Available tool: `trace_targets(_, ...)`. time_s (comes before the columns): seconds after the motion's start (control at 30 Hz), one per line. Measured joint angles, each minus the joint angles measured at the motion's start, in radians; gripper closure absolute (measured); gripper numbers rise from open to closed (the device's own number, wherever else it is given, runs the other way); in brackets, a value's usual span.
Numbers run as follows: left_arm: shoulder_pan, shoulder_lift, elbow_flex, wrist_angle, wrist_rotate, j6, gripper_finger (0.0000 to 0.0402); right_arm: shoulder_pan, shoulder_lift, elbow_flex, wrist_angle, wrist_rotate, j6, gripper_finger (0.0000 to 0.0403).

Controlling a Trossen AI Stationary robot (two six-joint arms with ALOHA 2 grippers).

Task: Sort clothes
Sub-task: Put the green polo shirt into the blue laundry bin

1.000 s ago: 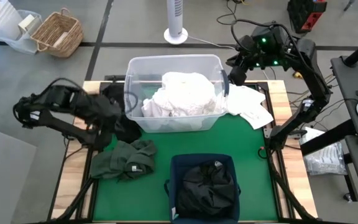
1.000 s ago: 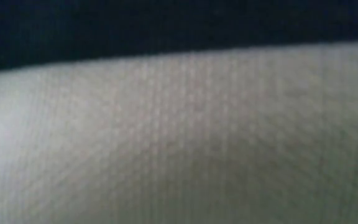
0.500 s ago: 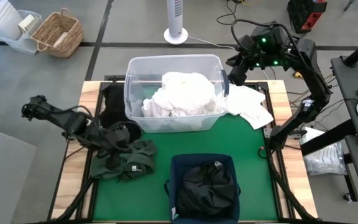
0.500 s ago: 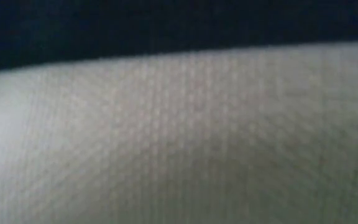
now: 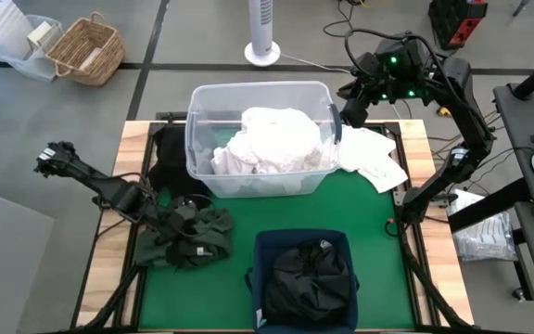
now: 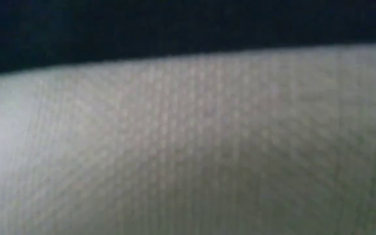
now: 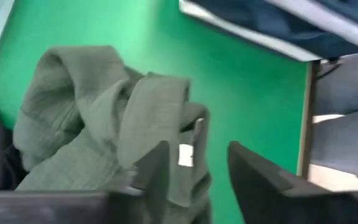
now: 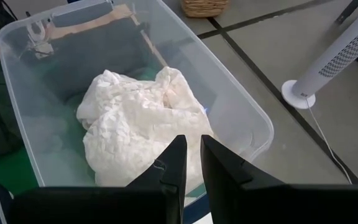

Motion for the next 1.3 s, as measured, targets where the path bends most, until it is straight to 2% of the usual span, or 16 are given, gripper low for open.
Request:
trace_targets(0.2, -0.016, 0.014, -0.090, 0.023, -0.045, -0.008, 0.0165, 0.000, 0.000, 0.000, -0.001, 0.000, 0.002, 0.0364)
trace_targets(0.3, -0.017, 0.026, -0.139, 0.054, -0.087, -0.009, 0.0149, 0.000, 0.000, 0.000, 0.000, 0.000, 0.002, 0.0364)
trace_targets(0.4, -0.016, 0.039, -0.184, 0.093, -0.119, -0.034, 0.0150, 0.000, 0.000, 0.000, 0.000, 0.000, 0.002, 0.0364)
trace_targets(0.5, -0.016, 0.049, -0.220, 0.156, -0.119, -0.046, 0.0168, 0.000, 0.000, 0.000, 0.000, 0.000, 0.002, 0.0364)
trace_targets(0.6, -0.016, 0.055, -0.241, 0.220, -0.118, -0.052, 0.0212, 0.000, 0.000, 0.000, 0.000, 0.000, 0.002, 0.0364)
trace_targets(0.67, -0.016, 0.061, -0.243, 0.224, -0.117, -0.061, 0.0260, 0.000, 0.000, 0.000, 0.000, 0.000, -0.002, 0.0364)
trace_targets(0.77, -0.015, 0.067, -0.240, 0.218, -0.085, -0.081, 0.0354, 0.000, 0.000, 0.000, 0.000, 0.000, -0.003, 0.0364)
trace_targets(0.83, -0.016, 0.069, -0.235, 0.220, -0.067, -0.106, 0.0387, 0.000, 0.000, 0.000, 0.000, 0.000, -0.010, 0.0364)
trace_targets(1.03, -0.016, 0.068, -0.140, 0.215, -0.069, -0.131, 0.0399, 0.000, -0.001, 0.000, -0.001, 0.000, -0.031, 0.0364)
trace_targets(1.3, -0.021, 0.068, 0.137, 0.106, -0.153, -0.124, 0.0401, 0.000, -0.014, 0.000, 0.000, 0.000, -0.077, 0.0364)
